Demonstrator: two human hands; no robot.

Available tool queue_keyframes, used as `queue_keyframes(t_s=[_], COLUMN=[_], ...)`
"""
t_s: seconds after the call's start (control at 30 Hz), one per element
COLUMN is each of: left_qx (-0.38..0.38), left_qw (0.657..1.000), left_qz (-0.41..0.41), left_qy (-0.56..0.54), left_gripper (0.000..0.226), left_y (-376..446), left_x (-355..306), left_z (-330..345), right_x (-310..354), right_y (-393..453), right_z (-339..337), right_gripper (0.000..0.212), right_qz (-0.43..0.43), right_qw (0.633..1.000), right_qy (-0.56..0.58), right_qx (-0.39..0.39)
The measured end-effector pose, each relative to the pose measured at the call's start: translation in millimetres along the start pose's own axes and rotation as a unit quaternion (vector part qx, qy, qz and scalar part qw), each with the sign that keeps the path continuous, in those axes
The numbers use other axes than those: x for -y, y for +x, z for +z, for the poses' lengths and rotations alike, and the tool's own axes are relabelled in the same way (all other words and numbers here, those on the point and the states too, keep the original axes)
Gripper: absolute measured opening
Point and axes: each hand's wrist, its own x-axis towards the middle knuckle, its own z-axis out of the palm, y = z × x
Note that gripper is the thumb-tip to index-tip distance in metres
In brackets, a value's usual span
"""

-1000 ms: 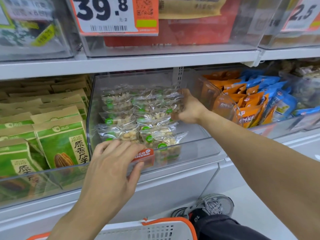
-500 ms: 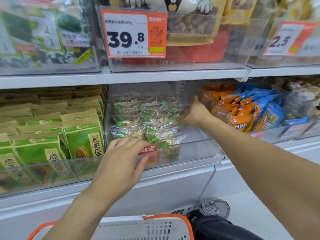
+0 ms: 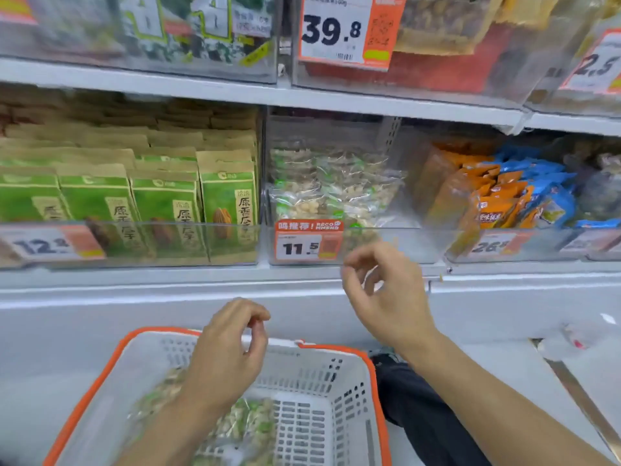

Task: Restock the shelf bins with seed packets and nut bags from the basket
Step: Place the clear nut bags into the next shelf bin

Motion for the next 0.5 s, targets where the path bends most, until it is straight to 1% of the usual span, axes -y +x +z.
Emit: queue_keyframes(t_s=[0.07,0.13,0.17,0.23,0.27,0.3,0.33,0.37,0.43,0.5], left_qx=[0.067,0.121,0.145,0.189,0.213,0.236,0.262,0.282,0.276,0.247], left_qw=[0.995,0.979,0.968,0.939,0.923,0.906,0.888,0.875,0.865,0.859], left_qz=[-0.075,-0.151,-0.193,-0.259,-0.283,-0.304,-0.321,-0.335,-0.354,-0.376], left_qy=[0.027,0.056,0.074,0.122,0.151,0.177,0.197,0.208,0.224,0.244], left_gripper=[0.017,0.019,0.018,0.021,0.020,0.018,0.016,0.017,0.023,0.036], left_y=[-46,-94,-118,-160,-177,-191,-201,-207,-210,-211], left_x=[43,84,101,125,131,136,138,140,141,146], left_z=[4,4,3,-2,-4,-5,-5,-4,-1,0], right_x=[-3,-16,-23,-36,-40,-42,-44,-45,-49,-52], right_y=[-37,-72,-88,-115,-128,-141,-154,-168,-192,-214], right_z=[37,74,91,122,137,150,162,172,188,197], right_gripper=[0.009,0.006,0.009,0.024,0.032,0.037,0.039,0.040,0.036,0.046], right_qz=[0.067,0.145,0.178,0.214,0.220,0.222,0.229,0.245,0.290,0.322], right_qw=[0.991,0.956,0.927,0.848,0.807,0.775,0.760,0.761,0.773,0.765], right_qy=[0.040,0.042,0.026,-0.012,-0.037,-0.064,-0.079,-0.078,-0.069,-0.083], right_qx=[0.112,0.250,0.330,0.484,0.548,0.589,0.603,0.595,0.560,0.551])
